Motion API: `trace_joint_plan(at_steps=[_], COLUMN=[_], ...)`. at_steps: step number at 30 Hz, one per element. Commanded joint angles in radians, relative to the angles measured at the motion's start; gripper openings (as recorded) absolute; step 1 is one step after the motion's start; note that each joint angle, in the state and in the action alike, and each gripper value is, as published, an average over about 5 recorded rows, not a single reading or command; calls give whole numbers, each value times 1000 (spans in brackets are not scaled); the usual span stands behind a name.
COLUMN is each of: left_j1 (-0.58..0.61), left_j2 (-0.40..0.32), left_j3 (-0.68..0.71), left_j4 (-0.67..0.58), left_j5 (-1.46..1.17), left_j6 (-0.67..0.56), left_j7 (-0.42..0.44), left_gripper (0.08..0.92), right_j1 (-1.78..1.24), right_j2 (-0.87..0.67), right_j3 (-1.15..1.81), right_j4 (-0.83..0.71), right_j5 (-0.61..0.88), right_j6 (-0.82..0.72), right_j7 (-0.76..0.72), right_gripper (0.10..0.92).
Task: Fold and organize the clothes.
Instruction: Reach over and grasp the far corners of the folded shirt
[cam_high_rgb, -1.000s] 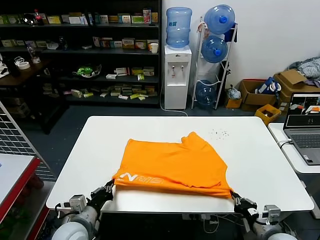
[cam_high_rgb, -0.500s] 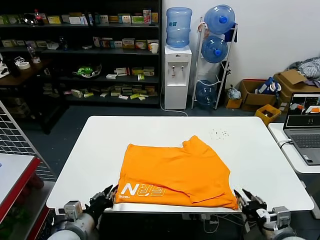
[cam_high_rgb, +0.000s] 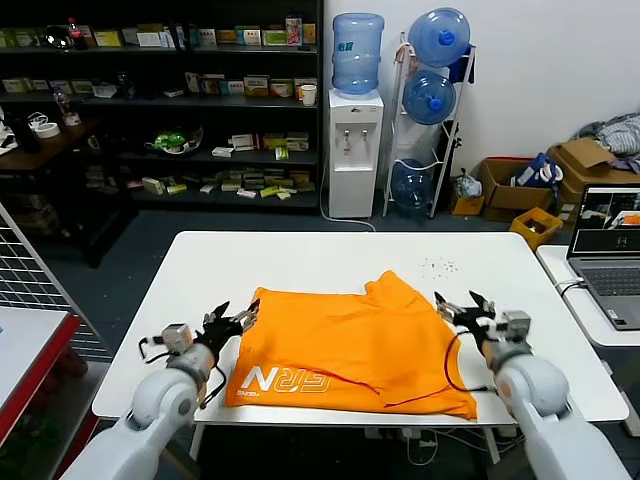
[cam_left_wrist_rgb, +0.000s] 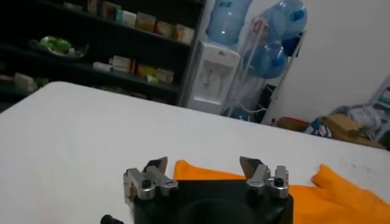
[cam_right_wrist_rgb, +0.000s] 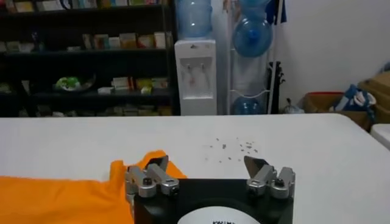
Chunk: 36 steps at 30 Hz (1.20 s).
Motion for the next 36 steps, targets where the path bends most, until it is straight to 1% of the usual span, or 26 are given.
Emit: trace_joint_plan(at_steps=[1, 5, 14, 16, 20, 23, 27, 30, 36], left_j1=[-364, -361, -348, -353, -367, -375, -380, -380, -373], left_j2=[-82, -85, -100, -106, -121, -132, -142, -143, -141], left_j3=[202, 208, 206, 206, 210, 213, 223, 230, 234], left_j4=[464, 489, 484, 493, 516, 529, 541, 542, 534], left_j5=[46, 68, 83, 89, 106, 119, 137, 141, 138], left_j6=[48, 51, 46, 39, 20, 12, 2, -5, -7], left_j7=[104, 110, 105, 106, 110, 110, 107, 106, 105], left_gripper=[816, 822, 823, 823, 823, 823, 802, 734, 561], right_j1=[367, 350, 333, 327, 319, 317, 314, 309, 293], right_j2=[163, 184, 187, 186, 185, 185, 186, 185, 181], right_j3=[-194, -189, -187, -185, -182, -180, -179, -179, -176], right_j4=[-441, -466, -478, -479, -482, -485, -485, -478, -464], right_j5=[-71, -94, -94, -94, -93, -92, -91, -91, -91], right_j6=[3, 12, -2, -6, -13, -16, -15, -13, -1], right_j7=[-33, -57, -73, -76, -83, -87, -88, -89, -91], right_gripper=[822, 823, 822, 810, 760, 709, 602, 516, 342])
